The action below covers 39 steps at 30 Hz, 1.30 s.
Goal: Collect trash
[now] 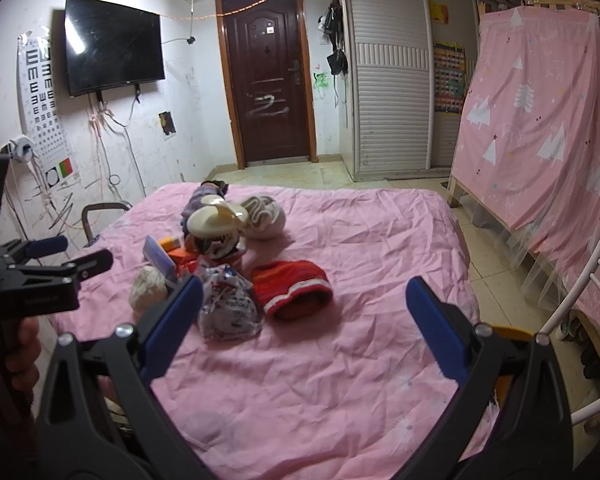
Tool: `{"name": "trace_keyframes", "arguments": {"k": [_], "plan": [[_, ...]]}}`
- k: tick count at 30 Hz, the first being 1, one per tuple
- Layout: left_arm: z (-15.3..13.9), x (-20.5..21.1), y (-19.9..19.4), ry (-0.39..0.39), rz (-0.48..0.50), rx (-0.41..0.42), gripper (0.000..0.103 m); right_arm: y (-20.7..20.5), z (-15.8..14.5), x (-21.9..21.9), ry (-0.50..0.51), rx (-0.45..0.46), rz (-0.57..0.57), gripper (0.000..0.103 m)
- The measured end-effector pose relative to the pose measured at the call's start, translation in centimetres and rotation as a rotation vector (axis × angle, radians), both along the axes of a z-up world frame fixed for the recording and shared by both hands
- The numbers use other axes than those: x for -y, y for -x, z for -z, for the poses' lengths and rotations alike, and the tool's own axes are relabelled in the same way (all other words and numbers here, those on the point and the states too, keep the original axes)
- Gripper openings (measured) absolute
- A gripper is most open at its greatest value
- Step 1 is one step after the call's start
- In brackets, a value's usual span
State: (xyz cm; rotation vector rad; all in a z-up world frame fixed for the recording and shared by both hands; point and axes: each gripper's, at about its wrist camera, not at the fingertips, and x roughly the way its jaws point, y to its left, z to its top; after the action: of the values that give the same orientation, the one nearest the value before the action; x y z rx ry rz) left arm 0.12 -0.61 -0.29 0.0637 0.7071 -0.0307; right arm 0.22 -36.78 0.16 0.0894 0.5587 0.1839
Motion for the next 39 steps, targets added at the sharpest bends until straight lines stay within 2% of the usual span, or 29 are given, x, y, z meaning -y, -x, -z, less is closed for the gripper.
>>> {"name": "trace_keyframes", "arguments": {"k": [5,10,15,21,23,26,28,32,33,34,35,39], "plan": [[0.5,0.1,-0.4,-0.004,0.000,-0.013,0.093,-0.2,0.4,-0.1,-0.004,-0.007,0.001,0.097],[1.3,0.3,-1.4,0.006,0.012,-0.046,0.093,-1.1,2.2,-0.4,-0.011,-0.032,-0.002,0.097],[2.9,1.2,-3.0,0.014,0.055,-0.101,0.093,-2.8,3.9,0.4,-0.066,-0.099,-0.034,0.097],[4.1,1.3,-4.8,0.045,0.072,-0.147,0.092,-4.6,4.9,0.7,-0.081,-0.154,-0.046,0.097],[4.3,1.6,-5.0,0.052,0.091,-0.158,0.089,-5.4,5.2,0.8,-0.085,-0.171,-0.044,0.097],[4.7,1.9,-5.0,0.098,0.131,-0.185,0.077,-6.4,5.5,0.8,-0.098,-0.197,-0.053,0.097],[4.9,1.9,-5.2,0.147,0.161,-0.214,0.063,-7.0,5.6,0.6,-0.090,-0.214,-0.064,0.097],[5.8,1.7,-5.3,0.238,0.216,-0.276,0.047,-8.3,5.9,-0.1,-0.075,-0.250,-0.086,0.096],[6.0,1.7,-5.3,0.247,0.228,-0.284,0.041,-8.6,6.0,-0.1,-0.074,-0.257,-0.089,0.094],[6.2,1.8,-5.3,0.252,0.235,-0.290,0.040,-9.0,6.1,-0.2,-0.072,-0.269,-0.092,0.085],[6.3,1.9,-5.3,0.251,0.239,-0.286,0.040,-9.3,6.3,-0.3,-0.069,-0.282,-0.094,0.079],[6.7,2.3,-5.2,0.240,0.254,-0.274,0.038,-10.4,6.9,-0.7,-0.057,-0.328,-0.106,0.066]]}}
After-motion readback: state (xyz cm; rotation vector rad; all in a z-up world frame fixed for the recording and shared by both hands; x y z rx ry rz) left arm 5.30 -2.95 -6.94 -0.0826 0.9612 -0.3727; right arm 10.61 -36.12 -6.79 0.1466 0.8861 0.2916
